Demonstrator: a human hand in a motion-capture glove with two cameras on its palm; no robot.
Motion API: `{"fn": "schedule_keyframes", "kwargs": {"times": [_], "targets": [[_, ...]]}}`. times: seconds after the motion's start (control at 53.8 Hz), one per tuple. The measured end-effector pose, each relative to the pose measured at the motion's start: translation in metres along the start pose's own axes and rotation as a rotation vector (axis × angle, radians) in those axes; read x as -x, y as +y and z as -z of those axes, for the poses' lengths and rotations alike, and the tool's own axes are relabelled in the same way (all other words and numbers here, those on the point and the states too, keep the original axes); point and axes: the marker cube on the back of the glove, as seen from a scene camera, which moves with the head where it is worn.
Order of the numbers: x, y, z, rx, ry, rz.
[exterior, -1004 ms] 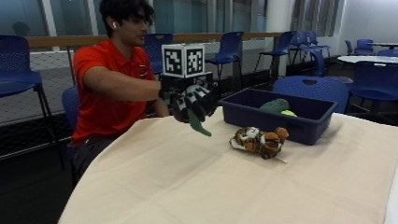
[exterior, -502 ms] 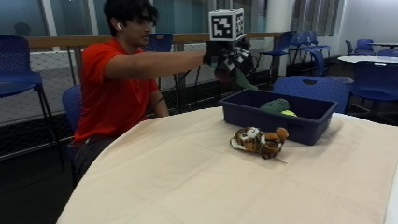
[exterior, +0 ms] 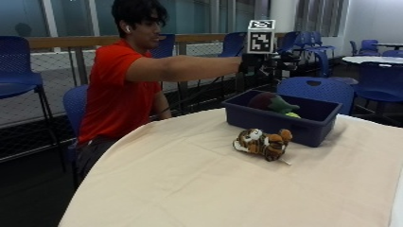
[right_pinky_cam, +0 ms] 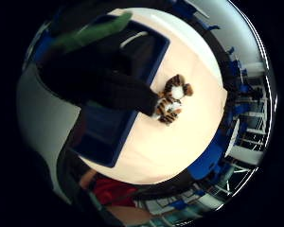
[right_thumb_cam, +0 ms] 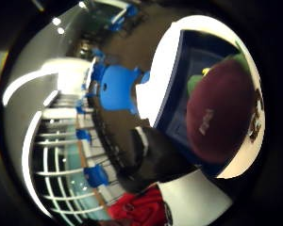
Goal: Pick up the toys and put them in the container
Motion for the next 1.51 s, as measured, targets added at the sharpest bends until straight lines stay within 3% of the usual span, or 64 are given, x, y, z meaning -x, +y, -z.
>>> {"fn": "schedule_keyframes", "kwargs": {"times": [0.093,0.205,0.446,0.614,1.134,1.376,1.506], "targets": [[-0.025,0.005,0.009,-0.068,-0.057,-0.021],[-0.070,0.014,0.017,-0.079,0.042,-0.126],[-0.172,0.034,0.000,0.002,0.207,-0.323],[-0.208,0.037,-0.026,0.050,0.217,-0.381],[-0.236,0.016,-0.099,0.162,0.263,-0.364],[-0.234,0.008,-0.107,0.248,0.410,-0.325],[-0.229,0.013,-0.105,0.207,0.403,-0.321]]}}
